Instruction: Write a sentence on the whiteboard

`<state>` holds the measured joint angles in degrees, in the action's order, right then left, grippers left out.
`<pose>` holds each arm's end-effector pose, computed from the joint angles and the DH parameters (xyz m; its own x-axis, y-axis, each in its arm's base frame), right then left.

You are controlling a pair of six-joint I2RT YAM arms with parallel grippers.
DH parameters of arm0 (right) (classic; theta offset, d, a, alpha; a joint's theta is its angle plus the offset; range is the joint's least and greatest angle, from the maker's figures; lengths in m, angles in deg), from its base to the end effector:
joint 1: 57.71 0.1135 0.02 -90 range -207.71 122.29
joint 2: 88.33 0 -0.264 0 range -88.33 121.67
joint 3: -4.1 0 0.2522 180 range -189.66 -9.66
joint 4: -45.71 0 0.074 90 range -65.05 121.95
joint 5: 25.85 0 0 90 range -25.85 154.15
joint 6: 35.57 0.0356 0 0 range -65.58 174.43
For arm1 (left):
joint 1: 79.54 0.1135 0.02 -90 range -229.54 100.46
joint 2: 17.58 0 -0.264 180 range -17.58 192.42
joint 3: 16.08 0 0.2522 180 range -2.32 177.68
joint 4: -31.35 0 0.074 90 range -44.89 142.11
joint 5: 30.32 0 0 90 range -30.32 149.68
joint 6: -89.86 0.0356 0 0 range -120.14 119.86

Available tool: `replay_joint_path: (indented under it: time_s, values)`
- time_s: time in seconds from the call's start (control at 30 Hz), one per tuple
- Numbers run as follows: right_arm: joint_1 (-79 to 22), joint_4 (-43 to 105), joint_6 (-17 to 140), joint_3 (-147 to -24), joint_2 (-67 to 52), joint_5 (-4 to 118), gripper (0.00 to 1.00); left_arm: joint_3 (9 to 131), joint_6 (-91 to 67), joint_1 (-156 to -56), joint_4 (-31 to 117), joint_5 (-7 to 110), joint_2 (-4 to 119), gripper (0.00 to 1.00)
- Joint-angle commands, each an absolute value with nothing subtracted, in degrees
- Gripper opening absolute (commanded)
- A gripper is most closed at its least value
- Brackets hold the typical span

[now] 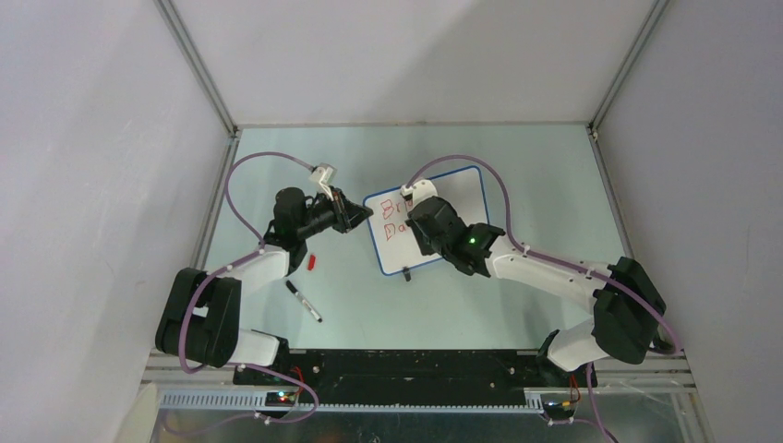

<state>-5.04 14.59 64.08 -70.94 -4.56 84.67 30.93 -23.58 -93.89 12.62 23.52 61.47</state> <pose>0.2058 0.2493 0.2689 -0.4806 -0.3712 -0.7945 -0.5081 0.8563 -0.0927 0.2696 -0.0906 0.2152 -0.5055 -0.2022 -0.8388 0.6052 0.6098 -0.5117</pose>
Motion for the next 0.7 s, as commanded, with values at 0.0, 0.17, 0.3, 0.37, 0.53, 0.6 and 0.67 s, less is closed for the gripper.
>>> replay_joint_path:
  time_s: [0.0, 0.17, 0.3, 0.37, 0.53, 0.6, 0.67]
  values:
    - [-4.71, 14.22, 65.20, -69.88, -5.28, 85.81, 0.00, 32.22, -21.10, -94.42, 14.00, 24.00, 60.51, 0.20]
    - [-4.35, 14.19, 65.26, -69.15, -5.41, 85.79, 0.00, 32.22, -21.14, -94.42, 14.08, 24.00, 60.36, 0.20]
    - [-4.06, 14.66, 65.26, -69.16, -5.33, 85.42, 0.00, 32.22, -21.13, -94.43, 14.09, 24.00, 60.38, 0.20]
    - [-3.94, 14.97, 65.24, -69.12, -5.28, 85.16, 0.00, 32.22, -21.14, -94.42, 14.07, 24.00, 60.40, 0.20]
    - [-3.69, 16.39, 64.90, -69.25, -4.81, 84.41, 0.00, 32.24, -21.14, -94.47, 14.09, 23.99, 60.38, 0.20]
    - [-3.65, 16.42, 64.78, -69.70, -4.62, 84.08, 0.00, 32.22, -21.15, -94.41, 13.94, 24.00, 60.38, 0.20]
    - [-3.45, 16.36, 64.62, -70.22, -4.23, 84.10, 0.00, 32.22, -21.15, -94.45, 13.99, 23.93, 60.34, 0.20]
